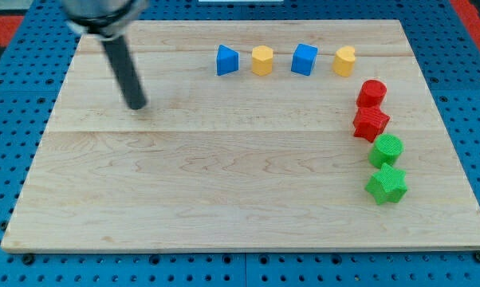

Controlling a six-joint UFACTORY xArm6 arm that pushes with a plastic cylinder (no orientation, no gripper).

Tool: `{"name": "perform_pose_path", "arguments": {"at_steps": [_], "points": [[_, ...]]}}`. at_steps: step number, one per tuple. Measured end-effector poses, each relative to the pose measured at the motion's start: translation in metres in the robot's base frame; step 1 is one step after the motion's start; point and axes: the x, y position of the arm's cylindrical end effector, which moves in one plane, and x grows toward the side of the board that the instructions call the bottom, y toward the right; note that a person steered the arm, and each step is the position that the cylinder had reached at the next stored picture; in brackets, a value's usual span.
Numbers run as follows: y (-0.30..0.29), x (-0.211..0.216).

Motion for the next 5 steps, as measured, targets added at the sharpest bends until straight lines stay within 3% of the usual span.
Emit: {"name": "perform_pose_path", "arguments": {"at_steps": [2, 3, 4, 5], "points": [[0.0, 0.0], [0.02, 0.042], [0.097, 0.148], [0.191, 0.212]]}}
